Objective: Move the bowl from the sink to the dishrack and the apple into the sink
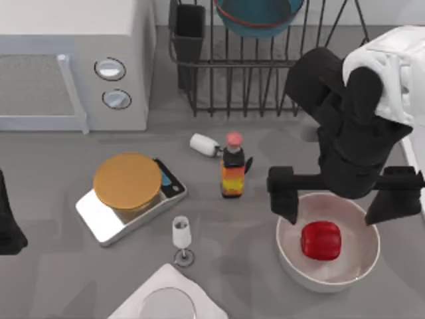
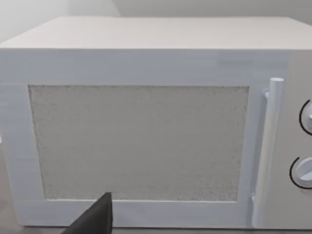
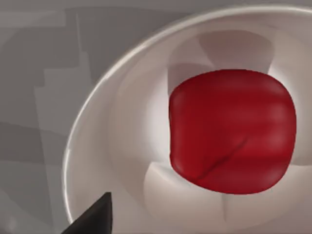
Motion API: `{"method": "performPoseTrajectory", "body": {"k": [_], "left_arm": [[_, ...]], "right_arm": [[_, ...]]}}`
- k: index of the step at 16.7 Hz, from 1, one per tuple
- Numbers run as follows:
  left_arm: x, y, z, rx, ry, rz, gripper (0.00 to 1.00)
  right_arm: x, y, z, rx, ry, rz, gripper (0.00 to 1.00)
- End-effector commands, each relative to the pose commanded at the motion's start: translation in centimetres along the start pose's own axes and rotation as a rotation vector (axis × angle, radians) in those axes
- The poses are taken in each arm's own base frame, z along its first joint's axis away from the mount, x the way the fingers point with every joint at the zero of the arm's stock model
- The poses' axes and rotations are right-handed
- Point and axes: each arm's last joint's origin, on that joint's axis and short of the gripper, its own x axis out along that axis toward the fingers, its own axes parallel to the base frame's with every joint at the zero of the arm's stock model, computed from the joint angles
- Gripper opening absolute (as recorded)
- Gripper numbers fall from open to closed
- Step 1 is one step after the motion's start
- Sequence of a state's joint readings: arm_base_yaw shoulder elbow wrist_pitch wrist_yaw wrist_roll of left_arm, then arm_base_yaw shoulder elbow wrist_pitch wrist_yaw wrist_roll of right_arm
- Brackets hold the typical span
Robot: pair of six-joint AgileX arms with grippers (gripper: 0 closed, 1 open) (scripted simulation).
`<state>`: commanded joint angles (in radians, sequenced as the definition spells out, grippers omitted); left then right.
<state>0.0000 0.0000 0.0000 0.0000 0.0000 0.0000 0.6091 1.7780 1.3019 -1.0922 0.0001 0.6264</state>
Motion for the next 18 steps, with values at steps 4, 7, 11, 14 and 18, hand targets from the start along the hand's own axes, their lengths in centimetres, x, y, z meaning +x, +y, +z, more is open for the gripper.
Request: {"method": "performPoseTrajectory", "body": {"k": [4, 7, 11, 14, 18], "left_arm": [[0.0, 0.0, 0.0, 0.000, 0.000, 0.000, 1.00], [0.0, 0.0, 0.0, 0.000, 0.000, 0.000, 1.00], [0.0, 0.0, 0.0, 0.000, 0.000, 0.000, 1.00], [0.0, 0.0, 0.0, 0.000, 0.000, 0.000, 1.00], [0.0, 0.0, 0.0, 0.000, 0.000, 0.000, 1.00]], "right_arm": [[2.8, 0.0, 0.0, -0.001, 0.030, -0.020, 1.00], [5.6, 0.4, 0.5, -0.002, -0.011, 0.008, 1.00], [9.9, 0.3, 0.2, -0.003, -0.012, 0.008, 1.00], [10.9, 0.1, -0.1, -0.004, 0.002, -0.002, 1.00], [10.9, 0.1, -0.1, -0.004, 0.002, -0.002, 0.85]]}}
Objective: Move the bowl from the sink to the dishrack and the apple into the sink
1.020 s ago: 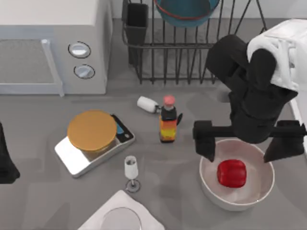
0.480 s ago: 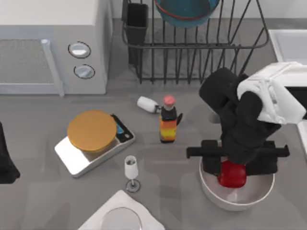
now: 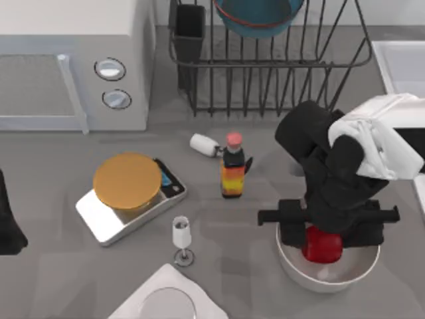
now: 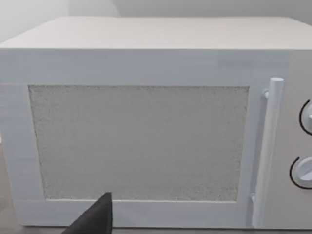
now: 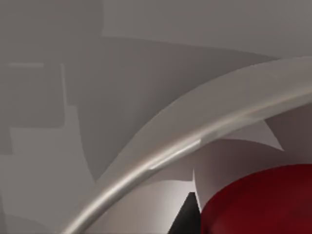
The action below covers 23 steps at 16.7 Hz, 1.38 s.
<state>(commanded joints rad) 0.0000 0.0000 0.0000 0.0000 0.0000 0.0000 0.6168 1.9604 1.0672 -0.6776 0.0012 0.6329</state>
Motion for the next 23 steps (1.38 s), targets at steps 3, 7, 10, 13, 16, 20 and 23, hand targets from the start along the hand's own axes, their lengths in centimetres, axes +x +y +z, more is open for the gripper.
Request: {"method": "performPoseTrajectory", "body": {"k": [3, 7, 10, 13, 16, 20, 23], "left_arm": [[0.0, 0.0, 0.0, 0.000, 0.000, 0.000, 1.00], [0.0, 0.0, 0.0, 0.000, 0.000, 0.000, 1.00], [0.0, 0.0, 0.0, 0.000, 0.000, 0.000, 1.00], [0.0, 0.0, 0.0, 0.000, 0.000, 0.000, 1.00], [0.0, 0.0, 0.0, 0.000, 0.000, 0.000, 1.00], [0.0, 0.0, 0.0, 0.000, 0.000, 0.000, 1.00], [0.0, 0.0, 0.0, 0.000, 0.000, 0.000, 1.00]], "right_arm": [[0.0, 0.0, 0.0, 0.000, 0.000, 0.000, 0.62], [0.0, 0.0, 0.0, 0.000, 0.000, 0.000, 0.32], [0.0, 0.0, 0.0, 0.000, 0.000, 0.000, 0.10], [0.0, 0.0, 0.0, 0.000, 0.000, 0.000, 0.00], [0.0, 0.0, 0.0, 0.000, 0.000, 0.000, 0.00], [-3.7, 0.2, -0.7, -0.015, -0.058, 0.030, 0.00], [-4.9, 0.5, -0.4, -0.014, -0.065, 0.038, 0.00]]}}
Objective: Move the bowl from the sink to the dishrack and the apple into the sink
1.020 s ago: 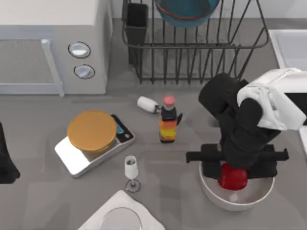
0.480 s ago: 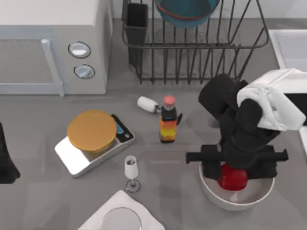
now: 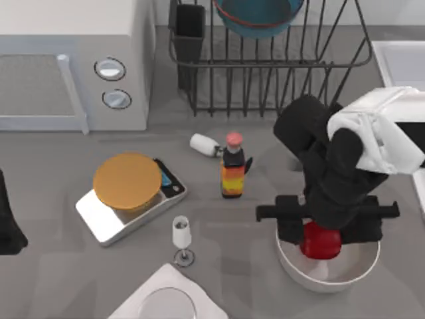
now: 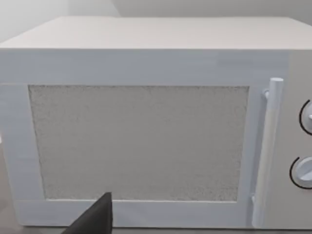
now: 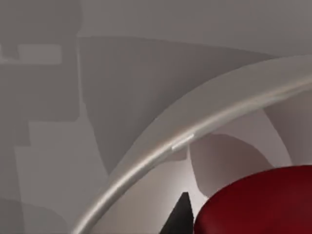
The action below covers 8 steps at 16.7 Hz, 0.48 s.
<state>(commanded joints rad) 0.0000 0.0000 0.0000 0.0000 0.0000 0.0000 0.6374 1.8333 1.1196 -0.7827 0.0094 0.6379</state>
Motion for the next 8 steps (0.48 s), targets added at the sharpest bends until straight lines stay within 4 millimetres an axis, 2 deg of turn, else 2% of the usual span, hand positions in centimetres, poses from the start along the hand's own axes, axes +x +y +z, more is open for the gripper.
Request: {"method": "performPoseTrajectory", "body": {"k": [8], "left_arm": [[0.0, 0.0, 0.0, 0.000, 0.000, 0.000, 1.00]], "right_arm": [[-8.1, 0.1, 0.3, 0.001, 0.016, -0.014, 0.00]]}}
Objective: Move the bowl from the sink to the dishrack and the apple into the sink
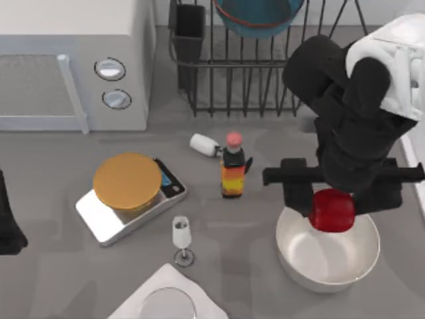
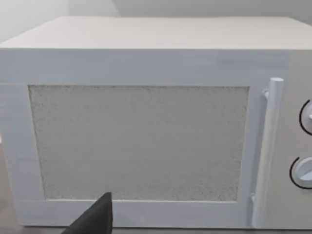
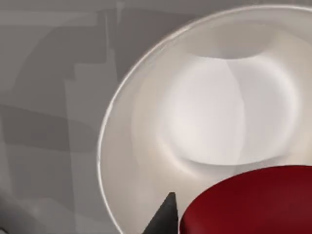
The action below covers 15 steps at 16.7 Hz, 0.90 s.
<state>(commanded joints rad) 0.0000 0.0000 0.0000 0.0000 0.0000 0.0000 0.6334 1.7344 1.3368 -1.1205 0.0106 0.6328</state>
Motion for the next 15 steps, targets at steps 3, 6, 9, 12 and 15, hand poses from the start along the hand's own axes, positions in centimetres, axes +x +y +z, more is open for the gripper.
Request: {"method": "performPoseTrajectory", "body": {"k": [3, 6, 9, 12, 15], "left_arm": [[0.0, 0.0, 0.0, 0.000, 0.000, 0.000, 1.00], [0.0, 0.0, 0.0, 0.000, 0.000, 0.000, 1.00], [0.0, 0.0, 0.0, 0.000, 0.000, 0.000, 1.00], [0.0, 0.0, 0.0, 0.000, 0.000, 0.000, 1.00], [0.0, 0.0, 0.0, 0.000, 0.000, 0.000, 1.00]], "right_arm": [[-0.7, -0.1, 0.0, -0.001, -0.010, 0.007, 0.00], [-0.5, 0.0, -0.1, -0.002, -0.006, 0.006, 0.00], [-0.4, -0.5, 0.8, -0.008, -0.038, 0.053, 0.00], [0.3, -2.3, 3.0, 0.016, -0.112, 0.143, 0.00], [1.0, -5.4, 5.5, 0.057, -0.253, 0.251, 0.00]]}}
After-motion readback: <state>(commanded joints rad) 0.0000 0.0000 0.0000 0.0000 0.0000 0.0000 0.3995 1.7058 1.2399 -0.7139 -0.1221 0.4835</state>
